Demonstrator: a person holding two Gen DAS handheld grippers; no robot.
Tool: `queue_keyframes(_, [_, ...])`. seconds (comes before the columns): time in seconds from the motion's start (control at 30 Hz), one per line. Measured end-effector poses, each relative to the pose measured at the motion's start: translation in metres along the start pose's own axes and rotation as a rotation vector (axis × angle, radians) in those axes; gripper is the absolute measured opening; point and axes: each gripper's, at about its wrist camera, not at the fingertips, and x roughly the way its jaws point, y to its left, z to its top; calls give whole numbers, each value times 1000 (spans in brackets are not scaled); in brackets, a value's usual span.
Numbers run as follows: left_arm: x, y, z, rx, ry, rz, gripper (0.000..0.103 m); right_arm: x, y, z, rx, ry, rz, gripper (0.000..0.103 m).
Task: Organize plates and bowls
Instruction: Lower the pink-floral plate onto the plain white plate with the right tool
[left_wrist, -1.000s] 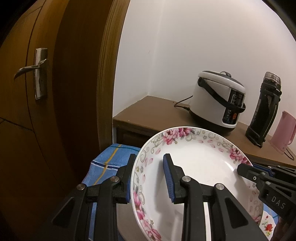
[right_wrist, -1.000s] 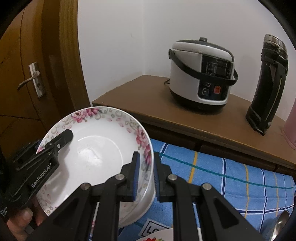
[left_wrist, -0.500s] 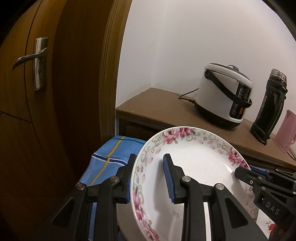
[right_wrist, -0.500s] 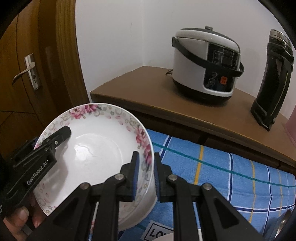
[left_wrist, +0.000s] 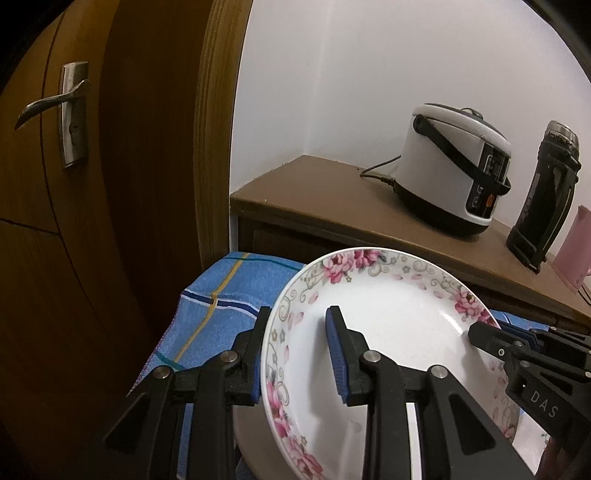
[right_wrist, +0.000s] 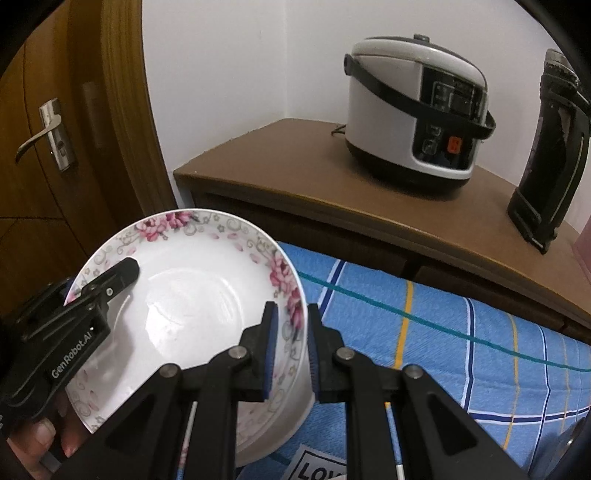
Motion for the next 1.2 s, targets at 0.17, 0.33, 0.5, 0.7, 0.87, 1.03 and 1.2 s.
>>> queue_keyframes(0.17, [5,-1,-1,6,20,4,32,8,-1,2,0,16,2,15])
queue_keyframes(0.33, [9,-1,-2,8,43,1,32,13,0,3,-1,26,0,15])
queue_keyframes(0.5, [11,-2,-4,12,59,-2,32,17,0,4,-1,33,-5,15])
queue_keyframes(0.7, [16,-1,-6,18,83,-6,32,22,1,3,-3,42,-12,15])
queue_keyframes(0.87, [18,-1,-8,26,100,-6,32,24,4,2,-5,49,-20,16])
queue_keyframes(1.03, [20,-1,-10,35,114,-7,32,26,4,3,-9,57,-29,16])
queue_keyframes(1.2, [22,-3,-11,46,123,-6,32,29,6,4,-14,65,-33,16])
